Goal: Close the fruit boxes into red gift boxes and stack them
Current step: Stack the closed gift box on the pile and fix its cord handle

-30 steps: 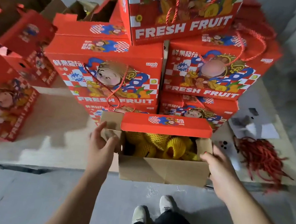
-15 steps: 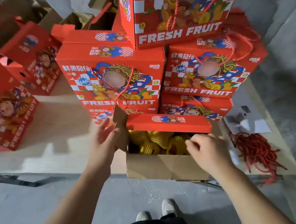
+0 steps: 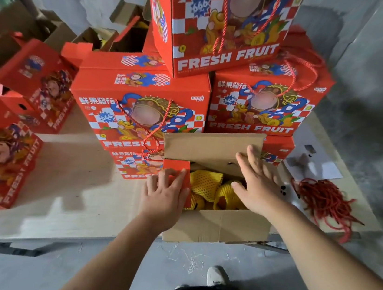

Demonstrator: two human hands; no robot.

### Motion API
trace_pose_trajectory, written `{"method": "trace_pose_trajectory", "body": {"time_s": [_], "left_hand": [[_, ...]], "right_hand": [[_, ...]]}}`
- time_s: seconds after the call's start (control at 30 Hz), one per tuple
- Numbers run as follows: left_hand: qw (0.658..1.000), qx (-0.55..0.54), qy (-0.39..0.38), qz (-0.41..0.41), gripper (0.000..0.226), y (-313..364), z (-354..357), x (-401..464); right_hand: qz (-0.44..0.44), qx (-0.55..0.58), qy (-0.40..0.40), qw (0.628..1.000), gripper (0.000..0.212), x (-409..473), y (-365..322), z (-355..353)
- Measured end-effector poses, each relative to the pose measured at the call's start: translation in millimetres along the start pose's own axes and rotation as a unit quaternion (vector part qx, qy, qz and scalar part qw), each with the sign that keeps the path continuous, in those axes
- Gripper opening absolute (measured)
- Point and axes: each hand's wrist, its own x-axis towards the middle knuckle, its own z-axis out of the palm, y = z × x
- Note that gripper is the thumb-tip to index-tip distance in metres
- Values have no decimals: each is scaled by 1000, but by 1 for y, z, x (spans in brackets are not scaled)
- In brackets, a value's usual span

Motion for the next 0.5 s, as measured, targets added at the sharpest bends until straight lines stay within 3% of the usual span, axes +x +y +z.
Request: {"method": "trace_pose_trajectory", "body": {"time_s": [0.07,0.13,0.23,0.3,0.43,0.5], "left_hand": [[996,69,-38,35,59,1,-2,15],[995,73,-57,39,59,4,-4,23],[997,55,-44,12,57,7,-2,19],[999,36,-37,-6,59,6,0,10],[999,-1,-45,-2,68,2,-4,9],[997,5,-79,15,66,3,-5,15]], "right_hand": [[50,22,102,993,75,-11,13,8],[162,108,178,965,75,-20,32,17],[308,402,77,859,76,-23,58,22],[300,511,69,803,73,-21,68,24],[261,526,201,784,71,-27,71,24],[240,514,240,788,59,-36,70,20]]}}
